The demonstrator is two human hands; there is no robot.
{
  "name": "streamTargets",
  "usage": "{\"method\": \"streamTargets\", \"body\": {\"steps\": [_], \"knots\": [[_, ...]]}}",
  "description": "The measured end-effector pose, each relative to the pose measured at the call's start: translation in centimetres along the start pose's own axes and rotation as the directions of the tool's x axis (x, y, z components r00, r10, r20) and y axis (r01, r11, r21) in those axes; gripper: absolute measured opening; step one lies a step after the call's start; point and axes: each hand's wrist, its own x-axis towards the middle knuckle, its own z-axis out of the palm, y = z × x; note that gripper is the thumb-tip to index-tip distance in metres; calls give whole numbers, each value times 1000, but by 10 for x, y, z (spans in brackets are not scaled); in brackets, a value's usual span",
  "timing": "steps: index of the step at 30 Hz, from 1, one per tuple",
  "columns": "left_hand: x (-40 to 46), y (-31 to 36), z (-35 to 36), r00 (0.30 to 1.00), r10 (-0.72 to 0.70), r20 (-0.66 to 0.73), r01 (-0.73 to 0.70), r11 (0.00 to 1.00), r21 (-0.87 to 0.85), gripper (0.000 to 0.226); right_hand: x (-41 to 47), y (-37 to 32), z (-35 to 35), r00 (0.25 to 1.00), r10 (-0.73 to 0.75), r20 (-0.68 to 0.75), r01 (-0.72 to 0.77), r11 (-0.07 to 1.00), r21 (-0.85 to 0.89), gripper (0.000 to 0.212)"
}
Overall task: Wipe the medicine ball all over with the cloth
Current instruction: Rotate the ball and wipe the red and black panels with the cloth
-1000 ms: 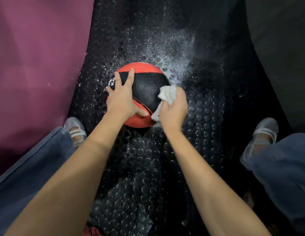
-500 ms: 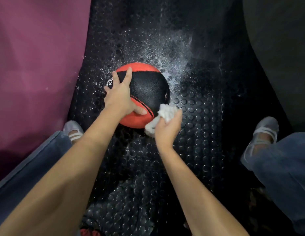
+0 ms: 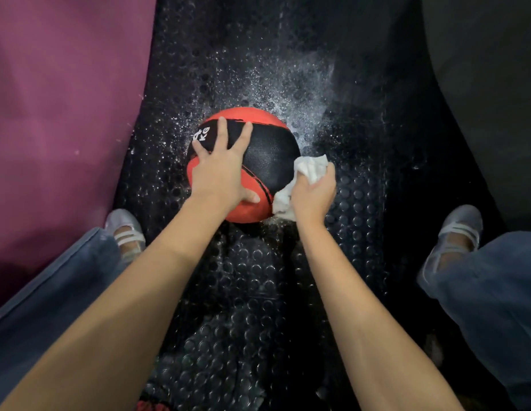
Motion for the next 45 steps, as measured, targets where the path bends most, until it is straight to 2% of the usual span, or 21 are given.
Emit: {"method": "streamTargets", "body": {"steps": [3,6,8,9,10,12,14,15,17,19,22,24,27,29,31,33,36,38,40,42,45], "knots": [[-3,7,5,999,49,10,-49,993,111,127,13,-10,-9,995,-101,14,102,989,-103,14],[-15,8,15,985,171,5,-167,959,229,126,23,-23,-13,958,-275,75,285,933,-220,14],[-19,2,19,966,254,42,-255,923,290,119,27,-26,-16,936,-324,140,352,885,-303,15],[-18,-3,21,957,282,64,-289,924,250,111,27,-24,-20,937,-311,157,346,882,-320,15],[-17,-8,21,947,315,61,-320,938,135,100,24,-20,-24,943,-288,168,329,890,-317,15],[-12,-15,22,930,350,-111,-365,910,-195,71,8,-10,-31,941,-281,187,325,907,-270,22],[-7,-15,26,920,201,-336,-327,867,-376,60,-12,-2,-37,925,-313,217,358,907,-219,32],[-4,-12,28,917,110,-384,-282,859,-427,60,-21,3,-40,918,-314,243,365,908,-206,36],[1,-5,34,935,-44,-352,-123,890,-439,57,-32,12,-44,908,-288,304,351,920,-176,42],[3,-1,48,927,-120,-354,-20,930,-368,50,-38,18,-49,924,-220,312,260,961,-93,36],[-1,-2,62,845,-103,-525,-85,943,-321,51,-28,21,-58,985,-28,173,32,999,-21,36],[2,-4,67,809,-96,-580,-115,942,-316,53,-14,19,-57,991,10,130,-3,999,-52,36],[5,2,69,801,-68,-594,-128,951,-282,53,0,9,-43,985,-31,170,48,994,-96,33],[8,9,69,792,-76,-605,-115,956,-271,53,-8,3,-35,970,-177,166,206,963,-174,34],[12,12,68,792,-93,-603,-94,958,-272,54,-21,0,-34,910,-358,211,397,897,-192,39],[16,11,65,801,-92,-591,-85,961,-264,56,-15,1,-34,870,-427,248,477,855,-202,40],[14,12,66,802,-71,-593,-97,964,-247,56,25,-2,-25,953,-238,188,282,925,-254,22],[16,15,65,794,-90,-602,-77,966,-246,56,22,-9,-21,949,-256,185,303,905,-298,27],[19,15,63,800,-104,-591,-61,966,-253,57,3,-12,-25,888,-380,257,446,848,-287,39],[20,14,63,797,-85,-597,-74,969,-235,57,2,-10,-28,850,-427,307,506,823,-258,41],[16,17,67,790,-88,-607,-80,966,-244,55,36,-13,-21,936,-238,259,314,898,-309,28]]}}
